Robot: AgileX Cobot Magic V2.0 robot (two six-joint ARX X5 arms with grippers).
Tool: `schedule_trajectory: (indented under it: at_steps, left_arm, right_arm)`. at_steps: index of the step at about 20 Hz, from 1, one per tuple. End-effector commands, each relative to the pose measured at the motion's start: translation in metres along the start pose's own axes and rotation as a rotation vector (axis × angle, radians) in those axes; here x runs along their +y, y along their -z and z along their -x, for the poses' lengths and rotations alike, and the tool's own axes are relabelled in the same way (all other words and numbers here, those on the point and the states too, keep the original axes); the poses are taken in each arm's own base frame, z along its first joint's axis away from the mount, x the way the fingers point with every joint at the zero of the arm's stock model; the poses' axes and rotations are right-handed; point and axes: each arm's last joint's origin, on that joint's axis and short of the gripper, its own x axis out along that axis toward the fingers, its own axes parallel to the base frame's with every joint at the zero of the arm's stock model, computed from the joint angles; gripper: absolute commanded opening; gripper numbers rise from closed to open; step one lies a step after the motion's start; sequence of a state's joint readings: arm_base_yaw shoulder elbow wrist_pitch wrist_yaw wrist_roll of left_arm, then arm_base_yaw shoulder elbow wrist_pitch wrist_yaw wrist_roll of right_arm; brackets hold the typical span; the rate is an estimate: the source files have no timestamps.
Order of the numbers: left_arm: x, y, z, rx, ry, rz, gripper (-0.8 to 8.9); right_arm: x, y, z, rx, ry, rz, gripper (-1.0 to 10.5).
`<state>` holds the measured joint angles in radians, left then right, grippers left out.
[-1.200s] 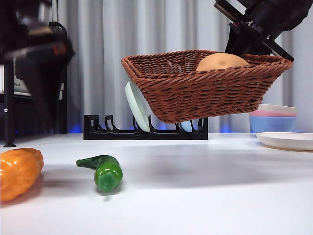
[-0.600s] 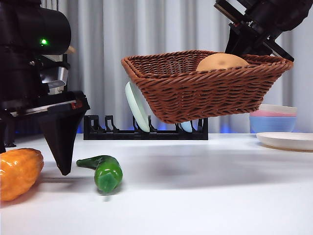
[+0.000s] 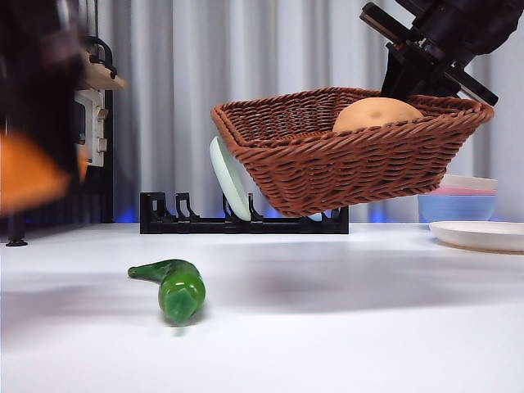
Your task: Pick up the basket,pick up the corn from the table,pick up the potato from the table,pick up the cucumber from the table,put all items into the basket
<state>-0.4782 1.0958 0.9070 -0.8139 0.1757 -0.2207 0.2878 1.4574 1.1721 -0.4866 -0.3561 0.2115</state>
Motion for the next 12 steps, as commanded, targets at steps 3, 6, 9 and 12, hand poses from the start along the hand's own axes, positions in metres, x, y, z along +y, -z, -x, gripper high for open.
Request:
schedule_trajectory:
  at_steps: [3, 6, 9, 12]
  left_arm:
    - [-0.027, -0.014, 0.08, -0.406, 0.269, -0.115, -0.08]
    - [-0.043, -0.031, 0.087, -0.526, 0.345, -0.132, -0.08]
    - [-0.056, -0.05, 0.063, -0.54, 0.374, -0.116, -0.08]
    - [-0.07, -0.064, 0.024, -0.521, 0.292, -0.107, -0.08]
  right_arm:
    - [0.008, -0.001, 0.001, -0.015, -0.026, 0.022, -0.2]
    - [0.017, 0.001, -0.002, -0.002, -0.048, 0.038, -0.2]
    - [0.026, 0.004, -0.005, 0.012, -0.069, 0.046, -0.2]
    - [0.035, 0.007, -0.007, 0.024, -0.089, 0.055, -0.2]
